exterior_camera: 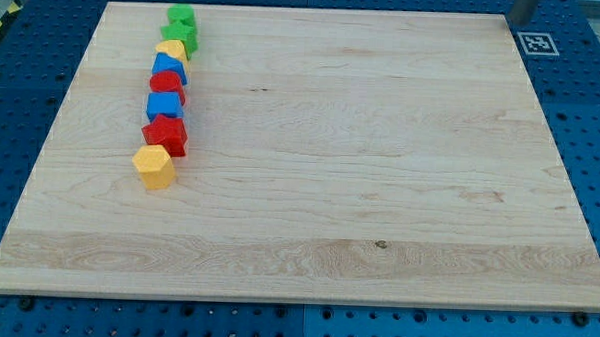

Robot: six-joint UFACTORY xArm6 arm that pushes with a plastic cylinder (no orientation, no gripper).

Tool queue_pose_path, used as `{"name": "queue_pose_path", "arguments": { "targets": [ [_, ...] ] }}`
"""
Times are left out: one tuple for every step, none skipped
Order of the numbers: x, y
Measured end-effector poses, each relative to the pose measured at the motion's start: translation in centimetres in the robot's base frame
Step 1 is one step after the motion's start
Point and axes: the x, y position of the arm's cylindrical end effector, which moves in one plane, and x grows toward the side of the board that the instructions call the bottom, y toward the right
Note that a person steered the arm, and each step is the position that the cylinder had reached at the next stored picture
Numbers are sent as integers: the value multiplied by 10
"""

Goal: Move your arm closer to green circle

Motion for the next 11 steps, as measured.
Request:
{"name": "queue_pose_path", "arguments": {
  "targets": [
    [0,-11],
    [3,-30],
    [14,-56],
    [17,-96],
    [18,-160],
    [18,-233],
    [18,-313],
    [10,-390],
    [-12,-442],
    [-12,-464],
    [-12,-520]
  ]
}}
